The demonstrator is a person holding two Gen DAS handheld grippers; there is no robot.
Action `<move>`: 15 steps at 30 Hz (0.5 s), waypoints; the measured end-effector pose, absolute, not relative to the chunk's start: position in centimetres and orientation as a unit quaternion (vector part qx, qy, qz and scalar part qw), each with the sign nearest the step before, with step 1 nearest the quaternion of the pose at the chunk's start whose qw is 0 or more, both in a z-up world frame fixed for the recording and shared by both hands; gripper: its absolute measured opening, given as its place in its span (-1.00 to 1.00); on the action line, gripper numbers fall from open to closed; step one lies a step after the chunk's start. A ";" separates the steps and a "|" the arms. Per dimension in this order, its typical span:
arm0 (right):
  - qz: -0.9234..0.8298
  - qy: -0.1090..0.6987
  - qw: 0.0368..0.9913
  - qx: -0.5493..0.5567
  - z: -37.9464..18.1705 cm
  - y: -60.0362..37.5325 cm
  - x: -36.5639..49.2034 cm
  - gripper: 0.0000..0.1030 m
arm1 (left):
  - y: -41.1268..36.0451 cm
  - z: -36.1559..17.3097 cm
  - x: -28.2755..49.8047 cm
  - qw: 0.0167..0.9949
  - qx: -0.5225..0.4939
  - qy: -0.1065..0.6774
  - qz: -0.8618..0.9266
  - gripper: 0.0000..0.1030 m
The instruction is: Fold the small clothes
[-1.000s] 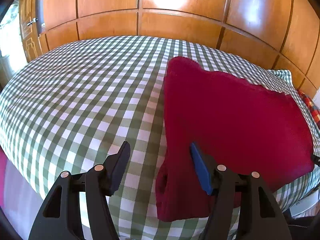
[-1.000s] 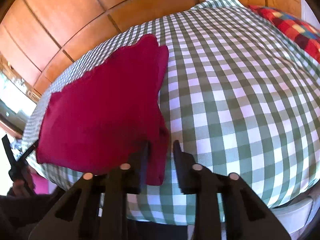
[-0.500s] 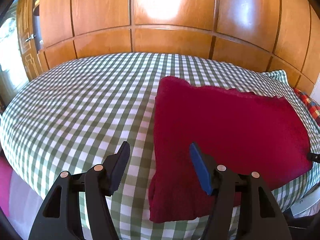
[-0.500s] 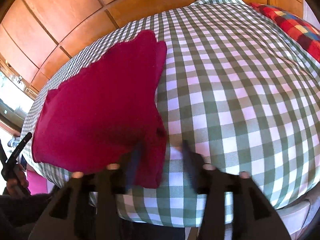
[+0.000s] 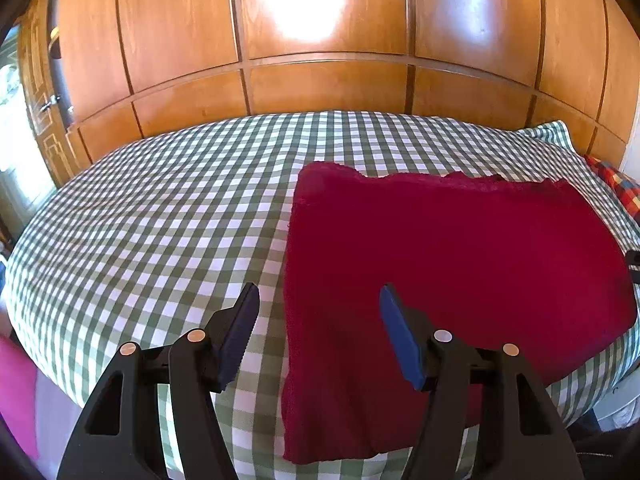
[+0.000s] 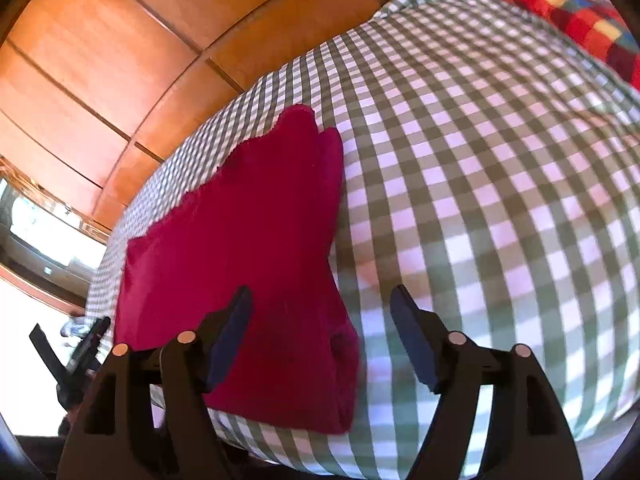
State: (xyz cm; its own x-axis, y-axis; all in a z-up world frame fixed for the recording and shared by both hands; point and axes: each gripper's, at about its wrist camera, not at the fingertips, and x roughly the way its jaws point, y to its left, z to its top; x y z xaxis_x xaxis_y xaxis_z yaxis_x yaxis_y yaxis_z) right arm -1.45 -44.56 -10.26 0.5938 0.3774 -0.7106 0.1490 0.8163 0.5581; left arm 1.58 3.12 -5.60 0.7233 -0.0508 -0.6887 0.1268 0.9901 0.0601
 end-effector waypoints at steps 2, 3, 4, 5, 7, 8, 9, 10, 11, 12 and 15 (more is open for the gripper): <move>0.072 0.450 0.838 0.299 -10.8 -44.8 -1.0 0.45 | 2.8 -5.6 1.8 0.926 0.057 0.369 -0.051 0.20; 0.074 0.453 0.836 0.301 -10.9 -44.9 -0.7 0.45 | 2.6 -5.6 1.8 0.926 0.060 0.369 -0.052 0.20; 0.076 0.456 0.833 0.303 -11.1 -44.8 -0.5 0.47 | 2.4 -5.7 1.9 0.926 0.063 0.369 -0.054 0.20; 0.078 0.458 0.832 0.303 -11.3 -44.8 -0.3 0.50 | 2.2 -5.7 2.0 0.925 0.066 0.369 -0.055 0.20; 0.084 0.460 0.831 0.301 -11.6 -44.8 -0.4 0.52 | 1.9 -5.8 2.2 0.924 0.070 0.370 -0.059 0.20; 0.085 0.461 0.831 0.300 -11.6 -44.7 -0.4 0.52 | 1.8 -5.8 2.2 0.924 0.071 0.371 -0.061 0.20; 0.088 0.461 0.831 0.299 -11.7 -44.7 -0.5 0.52 | 1.6 -5.9 2.3 0.923 0.073 0.371 -0.063 0.20; 0.090 0.461 0.830 0.300 -11.8 -44.7 -0.3 0.52 | 1.5 -5.9 2.5 0.923 0.075 0.372 -0.065 0.20; 0.093 0.462 0.830 0.300 -11.9 -44.7 -0.4 0.53 | 1.3 -6.0 2.6 0.922 0.076 0.373 -0.067 0.20; 0.096 0.461 0.829 0.300 -11.9 -44.7 -0.5 0.53 | 1.2 -6.1 2.7 0.921 0.077 0.375 -0.070 0.20; 0.105 0.462 0.828 0.301 -12.1 -44.8 -0.7 0.53 | 0.8 -6.3 2.9 0.919 0.078 0.379 -0.079 0.20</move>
State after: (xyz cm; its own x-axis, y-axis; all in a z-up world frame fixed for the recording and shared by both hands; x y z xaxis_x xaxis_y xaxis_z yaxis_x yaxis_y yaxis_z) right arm -0.65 -44.85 -12.14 0.5516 0.4521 -0.7009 0.1029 0.7970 0.5951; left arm 2.92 0.78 -6.31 0.7004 -0.0858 -0.7085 0.2046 0.9752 0.0842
